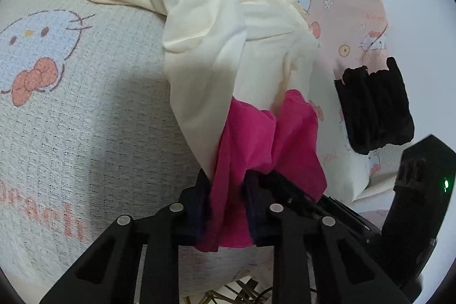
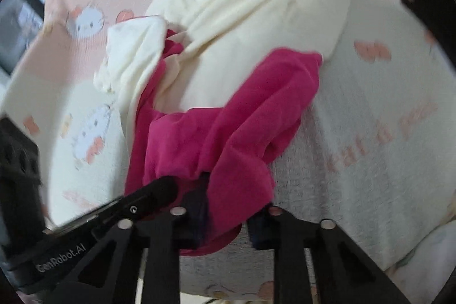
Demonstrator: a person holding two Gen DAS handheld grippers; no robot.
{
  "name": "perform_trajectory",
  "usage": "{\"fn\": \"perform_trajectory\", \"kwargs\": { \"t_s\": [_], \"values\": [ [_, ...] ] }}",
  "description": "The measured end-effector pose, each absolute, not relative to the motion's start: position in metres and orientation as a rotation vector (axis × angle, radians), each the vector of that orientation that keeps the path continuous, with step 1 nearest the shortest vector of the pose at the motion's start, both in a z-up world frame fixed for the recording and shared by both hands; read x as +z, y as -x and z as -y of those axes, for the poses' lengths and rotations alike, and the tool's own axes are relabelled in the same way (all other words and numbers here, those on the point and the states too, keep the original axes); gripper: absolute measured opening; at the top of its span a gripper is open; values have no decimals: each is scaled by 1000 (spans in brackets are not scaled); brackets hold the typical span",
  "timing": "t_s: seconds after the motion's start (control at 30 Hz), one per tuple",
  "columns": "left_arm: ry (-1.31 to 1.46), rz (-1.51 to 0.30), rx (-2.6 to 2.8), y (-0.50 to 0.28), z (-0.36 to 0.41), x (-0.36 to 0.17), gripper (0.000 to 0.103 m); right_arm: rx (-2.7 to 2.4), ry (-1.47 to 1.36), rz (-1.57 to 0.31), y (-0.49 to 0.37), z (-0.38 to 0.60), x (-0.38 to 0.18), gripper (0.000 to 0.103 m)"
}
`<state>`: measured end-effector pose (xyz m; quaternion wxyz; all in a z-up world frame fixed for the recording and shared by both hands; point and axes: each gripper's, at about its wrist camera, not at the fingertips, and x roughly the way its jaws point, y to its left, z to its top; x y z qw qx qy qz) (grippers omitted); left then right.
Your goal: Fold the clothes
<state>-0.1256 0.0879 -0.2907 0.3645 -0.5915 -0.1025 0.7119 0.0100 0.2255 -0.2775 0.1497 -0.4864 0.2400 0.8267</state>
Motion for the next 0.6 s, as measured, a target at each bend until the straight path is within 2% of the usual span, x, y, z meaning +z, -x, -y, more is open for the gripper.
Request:
{"fn": "perform_trajectory", "kwargs": {
  "t_s": [0.07,0.37,0.6],
  "values": [
    [1526,274,1823,125,-90,-287,18,2379,1382,-621,-14,-224,-271,12],
    [1512,202,1755,108,-127,-263,16,2311,1286,-599,-22,-234,-243,10],
    [1530,234,1666,104,-160,-249,16,2263,1212,-505,-30,-272,-221,7]
  ]
}}
